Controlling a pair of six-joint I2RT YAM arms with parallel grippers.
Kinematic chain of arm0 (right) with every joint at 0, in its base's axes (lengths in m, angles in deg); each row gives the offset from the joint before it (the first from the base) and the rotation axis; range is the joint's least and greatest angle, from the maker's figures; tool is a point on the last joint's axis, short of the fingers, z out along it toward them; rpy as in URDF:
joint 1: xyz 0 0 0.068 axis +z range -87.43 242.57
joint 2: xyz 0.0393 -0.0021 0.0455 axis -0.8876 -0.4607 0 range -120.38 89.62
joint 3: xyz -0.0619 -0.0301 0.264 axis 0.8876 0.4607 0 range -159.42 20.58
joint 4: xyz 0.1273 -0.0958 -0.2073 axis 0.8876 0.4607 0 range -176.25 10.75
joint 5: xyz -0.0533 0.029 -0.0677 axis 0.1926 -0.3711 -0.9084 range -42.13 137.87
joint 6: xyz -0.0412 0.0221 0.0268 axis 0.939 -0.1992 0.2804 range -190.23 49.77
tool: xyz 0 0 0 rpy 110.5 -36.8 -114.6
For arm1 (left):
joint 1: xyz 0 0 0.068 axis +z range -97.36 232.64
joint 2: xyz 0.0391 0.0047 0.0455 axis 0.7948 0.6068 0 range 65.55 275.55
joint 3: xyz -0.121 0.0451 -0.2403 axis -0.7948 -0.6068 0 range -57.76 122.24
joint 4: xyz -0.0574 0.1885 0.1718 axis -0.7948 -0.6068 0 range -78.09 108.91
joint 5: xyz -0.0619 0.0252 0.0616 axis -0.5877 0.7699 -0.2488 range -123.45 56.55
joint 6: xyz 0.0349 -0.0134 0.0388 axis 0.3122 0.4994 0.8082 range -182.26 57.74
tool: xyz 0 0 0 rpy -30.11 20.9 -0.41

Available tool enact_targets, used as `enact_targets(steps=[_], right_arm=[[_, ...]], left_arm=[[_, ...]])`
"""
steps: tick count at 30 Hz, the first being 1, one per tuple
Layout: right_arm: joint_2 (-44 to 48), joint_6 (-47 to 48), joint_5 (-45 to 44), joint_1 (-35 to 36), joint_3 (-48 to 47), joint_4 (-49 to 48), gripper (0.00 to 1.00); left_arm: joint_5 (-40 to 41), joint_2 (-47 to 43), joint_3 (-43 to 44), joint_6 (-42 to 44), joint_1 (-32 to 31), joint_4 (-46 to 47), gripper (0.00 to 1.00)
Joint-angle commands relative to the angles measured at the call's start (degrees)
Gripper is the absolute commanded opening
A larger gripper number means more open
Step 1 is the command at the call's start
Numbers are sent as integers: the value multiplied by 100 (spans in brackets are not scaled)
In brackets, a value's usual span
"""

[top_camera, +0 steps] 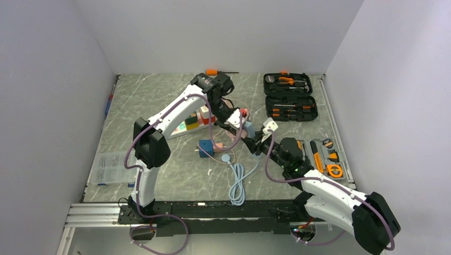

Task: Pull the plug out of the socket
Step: Remove the plug from the socket.

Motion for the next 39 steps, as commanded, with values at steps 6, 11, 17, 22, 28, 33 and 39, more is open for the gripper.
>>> enact_targets(steps=[6, 11, 17, 22, 28, 33, 39], right_arm=[[-460, -78, -1122, -560, -172, -1591, 0], [-679, 52, -1147, -613, -442, -1381, 0], [-640, 209, -1682, -616, -334, -1165, 0], [-707, 297, -1953, -613, -372, -1012, 0], [-882, -157, -2769, -654, -752, -58, 0], [-1058, -938, -3062, -719, -954, 965, 11], [-1147, -2126, -2689, -803, -937, 1735, 50]], left_arm=[[-285, -567, -606, 946, -375, -860, 0], [-206, -490, -483, 920, -390, -856, 0], [8, -565, -623, 1113, -391, -848, 0], [10, -687, -620, 1090, -389, -729, 0], [475, -830, -1049, -154, -381, 1009, 0], [1374, -827, -1748, -1552, -366, 3640, 2], [1817, 135, -960, -2105, -359, 3963, 2]])
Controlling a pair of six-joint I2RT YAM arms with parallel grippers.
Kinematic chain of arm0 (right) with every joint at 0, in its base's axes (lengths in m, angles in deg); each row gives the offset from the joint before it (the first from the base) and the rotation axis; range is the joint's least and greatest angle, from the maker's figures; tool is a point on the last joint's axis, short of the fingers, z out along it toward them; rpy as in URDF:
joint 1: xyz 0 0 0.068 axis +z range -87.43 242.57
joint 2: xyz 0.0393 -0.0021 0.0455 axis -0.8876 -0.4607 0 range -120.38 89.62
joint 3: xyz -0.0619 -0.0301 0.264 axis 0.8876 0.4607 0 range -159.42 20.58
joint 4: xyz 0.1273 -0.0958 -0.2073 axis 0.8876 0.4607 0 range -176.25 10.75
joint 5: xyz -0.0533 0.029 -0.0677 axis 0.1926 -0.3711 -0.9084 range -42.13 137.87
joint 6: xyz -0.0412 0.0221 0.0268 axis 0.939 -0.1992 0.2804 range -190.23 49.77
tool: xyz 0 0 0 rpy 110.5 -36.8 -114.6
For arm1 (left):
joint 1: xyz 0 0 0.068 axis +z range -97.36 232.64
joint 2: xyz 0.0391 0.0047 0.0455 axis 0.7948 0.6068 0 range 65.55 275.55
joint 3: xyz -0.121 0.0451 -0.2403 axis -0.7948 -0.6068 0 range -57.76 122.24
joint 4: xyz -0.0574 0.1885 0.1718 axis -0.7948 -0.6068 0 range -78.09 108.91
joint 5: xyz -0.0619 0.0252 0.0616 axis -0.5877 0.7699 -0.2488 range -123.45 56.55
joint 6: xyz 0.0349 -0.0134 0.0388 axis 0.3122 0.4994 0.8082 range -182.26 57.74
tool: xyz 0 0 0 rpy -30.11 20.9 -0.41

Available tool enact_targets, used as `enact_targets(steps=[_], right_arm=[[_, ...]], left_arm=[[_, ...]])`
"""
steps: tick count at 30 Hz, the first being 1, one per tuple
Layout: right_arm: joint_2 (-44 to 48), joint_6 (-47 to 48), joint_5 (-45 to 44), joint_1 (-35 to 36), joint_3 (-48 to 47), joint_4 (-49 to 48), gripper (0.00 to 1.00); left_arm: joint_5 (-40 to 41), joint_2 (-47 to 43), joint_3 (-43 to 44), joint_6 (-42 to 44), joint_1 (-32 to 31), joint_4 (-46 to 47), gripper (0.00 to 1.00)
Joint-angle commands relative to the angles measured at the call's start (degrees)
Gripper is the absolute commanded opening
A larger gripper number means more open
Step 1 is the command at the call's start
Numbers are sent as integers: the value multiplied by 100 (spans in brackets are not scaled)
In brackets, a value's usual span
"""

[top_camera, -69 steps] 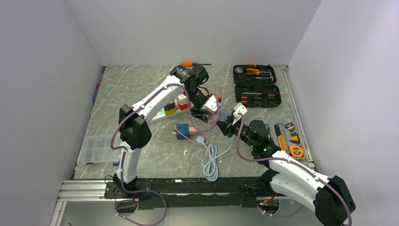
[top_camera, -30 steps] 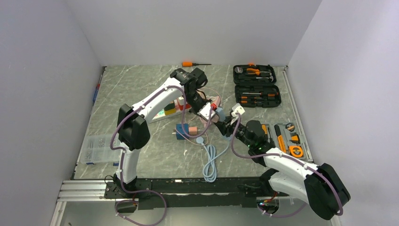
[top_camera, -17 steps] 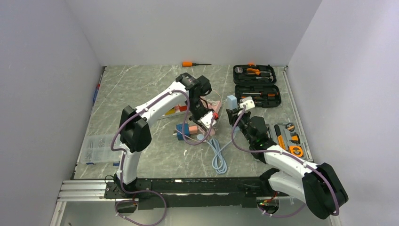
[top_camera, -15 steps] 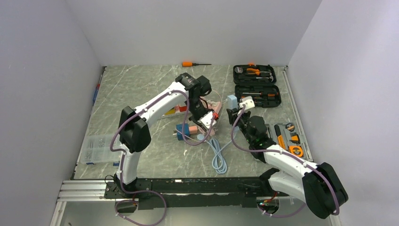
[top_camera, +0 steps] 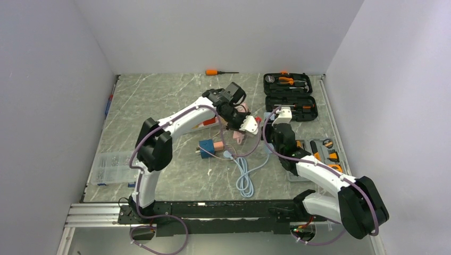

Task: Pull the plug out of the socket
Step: Remove the plug from the socket.

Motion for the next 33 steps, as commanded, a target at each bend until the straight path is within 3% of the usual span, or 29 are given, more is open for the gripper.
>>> enact_targets(steps=[1, 7, 16, 19, 22, 23, 24, 25, 27, 29, 33], right_arm=[[93, -990, 124, -49, -51, 389, 52], [378, -1341, 470, -213, 198, 291, 66], [931, -1439, 275, -293, 191, 408, 72], [1046, -1453, 255, -294, 163, 465, 72], [1110, -1425, 268, -292, 83, 616, 73], [1130, -1399, 301, -292, 39, 665, 73], [1160, -1368, 357, -304, 6, 742, 73], [1205, -1355, 418, -290, -41, 850, 73], [1383, -1446, 521, -292, -129, 1140, 72], [1674, -1404, 666, -295, -53, 1156, 72], [1693, -1382, 1067, -286, -52, 1354, 73]], left_arm=[[537, 496, 596, -724, 72, 1227, 2], [947, 981, 703, -1222, 124, 1725, 1], [2650, 1972, 1593, -1698, 257, 1878, 3], [2877, 2203, 1903, -1884, 323, 1791, 6], [3140, 2285, 2080, -2154, 364, 1847, 22], [3157, 2255, 2092, -2353, 400, 1870, 36], [3161, 2188, 2077, -2609, 428, 1883, 59], [3206, 2119, 2048, -2865, 465, 1892, 74], [3089, 1922, 1969, -3047, 517, 1693, 83], [2908, 1571, 1689, -3235, 580, 1629, 98], [2383, 834, 1413, -3503, 620, 1119, 99]])
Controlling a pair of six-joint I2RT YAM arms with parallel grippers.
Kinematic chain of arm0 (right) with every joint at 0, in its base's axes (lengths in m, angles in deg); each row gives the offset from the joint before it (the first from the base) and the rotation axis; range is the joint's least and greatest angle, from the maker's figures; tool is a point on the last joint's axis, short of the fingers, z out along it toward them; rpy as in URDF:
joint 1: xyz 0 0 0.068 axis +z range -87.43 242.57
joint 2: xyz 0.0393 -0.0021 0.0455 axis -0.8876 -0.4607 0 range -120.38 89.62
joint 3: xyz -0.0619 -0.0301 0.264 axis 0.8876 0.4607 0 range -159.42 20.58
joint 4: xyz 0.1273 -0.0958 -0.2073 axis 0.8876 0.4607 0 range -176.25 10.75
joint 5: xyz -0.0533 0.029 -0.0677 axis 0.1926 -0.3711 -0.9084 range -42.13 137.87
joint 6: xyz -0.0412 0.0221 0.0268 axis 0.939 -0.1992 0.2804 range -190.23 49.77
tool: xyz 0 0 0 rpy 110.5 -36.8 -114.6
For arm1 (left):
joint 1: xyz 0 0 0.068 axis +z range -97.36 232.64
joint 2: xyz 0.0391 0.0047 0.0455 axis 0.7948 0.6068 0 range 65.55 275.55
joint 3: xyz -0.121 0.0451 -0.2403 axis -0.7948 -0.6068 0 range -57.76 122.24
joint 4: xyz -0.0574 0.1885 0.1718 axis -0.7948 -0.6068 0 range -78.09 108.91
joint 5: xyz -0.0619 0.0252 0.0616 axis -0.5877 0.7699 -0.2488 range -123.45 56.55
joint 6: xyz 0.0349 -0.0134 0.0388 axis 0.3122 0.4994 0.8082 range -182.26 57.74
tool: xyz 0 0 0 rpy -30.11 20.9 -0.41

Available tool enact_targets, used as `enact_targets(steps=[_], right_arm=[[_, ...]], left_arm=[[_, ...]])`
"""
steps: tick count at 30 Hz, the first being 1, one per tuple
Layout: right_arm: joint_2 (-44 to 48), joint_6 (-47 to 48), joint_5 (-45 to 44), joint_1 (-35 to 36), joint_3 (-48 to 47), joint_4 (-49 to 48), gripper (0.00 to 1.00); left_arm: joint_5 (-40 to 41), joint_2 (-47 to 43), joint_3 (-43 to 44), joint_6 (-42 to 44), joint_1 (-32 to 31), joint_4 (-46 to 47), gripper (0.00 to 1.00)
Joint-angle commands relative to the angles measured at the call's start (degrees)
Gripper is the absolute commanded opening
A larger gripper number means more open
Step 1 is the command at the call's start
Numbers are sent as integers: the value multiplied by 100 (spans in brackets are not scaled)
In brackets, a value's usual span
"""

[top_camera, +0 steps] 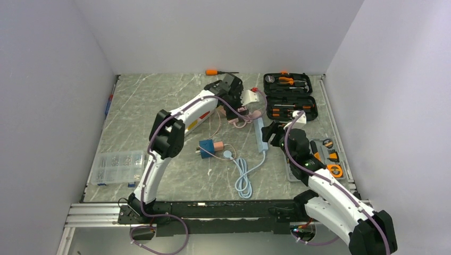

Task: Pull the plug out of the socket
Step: Remove the plug from the socket.

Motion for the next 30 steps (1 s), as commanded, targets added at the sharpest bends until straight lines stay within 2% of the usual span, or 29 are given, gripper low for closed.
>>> enact_targets(steps=[1, 4, 9, 12, 17, 23, 30], right_arm=[[-43, 8, 594, 25, -289, 209, 74], [-297, 107, 927, 170, -374, 249, 76], [-940, 534, 869, 1056, -794, 484, 75], [-1345, 798, 782, 1710, -1100, 616, 64], [-1769, 1106, 1066, 2453, -1393, 861, 35], [-2238, 1527, 812, 3234, -1615, 1132, 24], [-2858, 1615, 1009, 3377, -1557, 965, 19]], left_arm=[[-336, -1217, -36, -566, 43, -876, 99], [-266, -1795, -12, -653, 56, -1375, 99], [372, -2886, -795, -811, 95, -1609, 99], [361, -3196, -1007, -928, 181, -2178, 99], [-203, -3298, -1106, -1036, 608, -3130, 99], [-432, -3553, -1403, -1022, 1128, -3508, 99], [-344, -4194, -2334, -904, 1297, -3259, 99]])
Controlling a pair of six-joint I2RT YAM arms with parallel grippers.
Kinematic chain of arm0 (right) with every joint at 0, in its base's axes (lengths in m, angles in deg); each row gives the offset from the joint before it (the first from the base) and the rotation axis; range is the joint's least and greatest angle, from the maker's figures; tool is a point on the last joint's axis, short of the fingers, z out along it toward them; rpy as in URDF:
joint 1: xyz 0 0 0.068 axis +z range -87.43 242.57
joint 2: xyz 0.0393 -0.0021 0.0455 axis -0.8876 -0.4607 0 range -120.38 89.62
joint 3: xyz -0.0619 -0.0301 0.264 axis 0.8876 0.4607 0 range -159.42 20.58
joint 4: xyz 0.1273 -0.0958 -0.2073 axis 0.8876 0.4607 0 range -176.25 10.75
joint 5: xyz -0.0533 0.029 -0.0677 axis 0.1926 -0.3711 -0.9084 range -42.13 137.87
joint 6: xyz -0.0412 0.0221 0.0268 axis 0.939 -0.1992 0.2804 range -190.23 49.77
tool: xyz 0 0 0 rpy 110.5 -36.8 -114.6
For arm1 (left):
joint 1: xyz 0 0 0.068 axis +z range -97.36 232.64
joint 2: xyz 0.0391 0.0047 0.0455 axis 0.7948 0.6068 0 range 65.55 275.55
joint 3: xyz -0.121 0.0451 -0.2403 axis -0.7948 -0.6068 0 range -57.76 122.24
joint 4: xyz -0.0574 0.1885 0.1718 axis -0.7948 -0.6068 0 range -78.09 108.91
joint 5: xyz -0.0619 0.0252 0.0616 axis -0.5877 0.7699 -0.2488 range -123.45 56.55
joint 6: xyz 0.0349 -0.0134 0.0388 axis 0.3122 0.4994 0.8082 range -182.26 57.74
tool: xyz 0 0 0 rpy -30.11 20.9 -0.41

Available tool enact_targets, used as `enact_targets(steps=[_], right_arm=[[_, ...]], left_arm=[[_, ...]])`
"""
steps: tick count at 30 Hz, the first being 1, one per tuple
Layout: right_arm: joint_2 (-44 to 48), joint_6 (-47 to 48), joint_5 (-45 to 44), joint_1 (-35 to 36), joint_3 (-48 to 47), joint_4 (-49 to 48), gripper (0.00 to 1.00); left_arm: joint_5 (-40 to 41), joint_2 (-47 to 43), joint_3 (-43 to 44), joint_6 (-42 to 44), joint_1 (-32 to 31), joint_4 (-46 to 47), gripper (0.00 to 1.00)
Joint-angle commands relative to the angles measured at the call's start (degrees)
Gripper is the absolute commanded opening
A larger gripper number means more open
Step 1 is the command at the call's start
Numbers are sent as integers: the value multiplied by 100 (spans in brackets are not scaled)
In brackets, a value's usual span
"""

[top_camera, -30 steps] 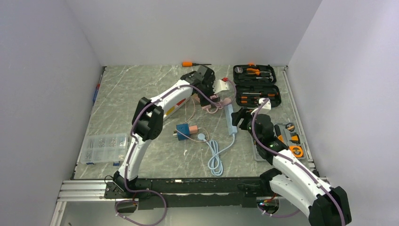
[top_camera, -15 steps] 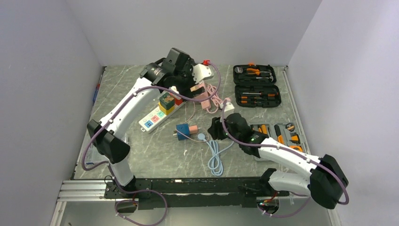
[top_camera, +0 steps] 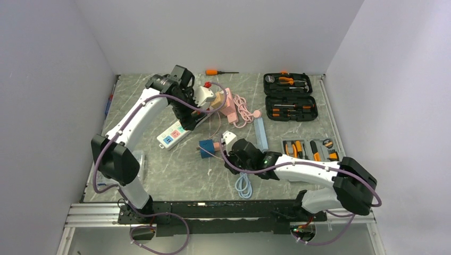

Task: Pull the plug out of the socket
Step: Remove the plug from the socket.

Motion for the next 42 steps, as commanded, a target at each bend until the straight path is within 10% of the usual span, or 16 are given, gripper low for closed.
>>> enact_targets(steps=[1, 8, 17, 27, 42], right_arm=[[-436, 128, 12, -5, -58, -148, 18], [-1193, -1029, -1207, -351, -67, 282, 4], [-410, -1698, -1405, -608, 218, 1160, 29], [369, -1355, -18, -1300, 95, 1778, 48], [-525, -678, 718, -1675, -1455, 1358, 43]], left_arm=[[-82, -592, -376, -11, 1, 40, 99], [86, -724, -323, -84, 65, 91, 100], [96, -750, -479, -158, 89, 315, 99], [-45, -668, -472, -314, 124, 403, 99], [-206, -645, -688, -333, 158, 489, 99]])
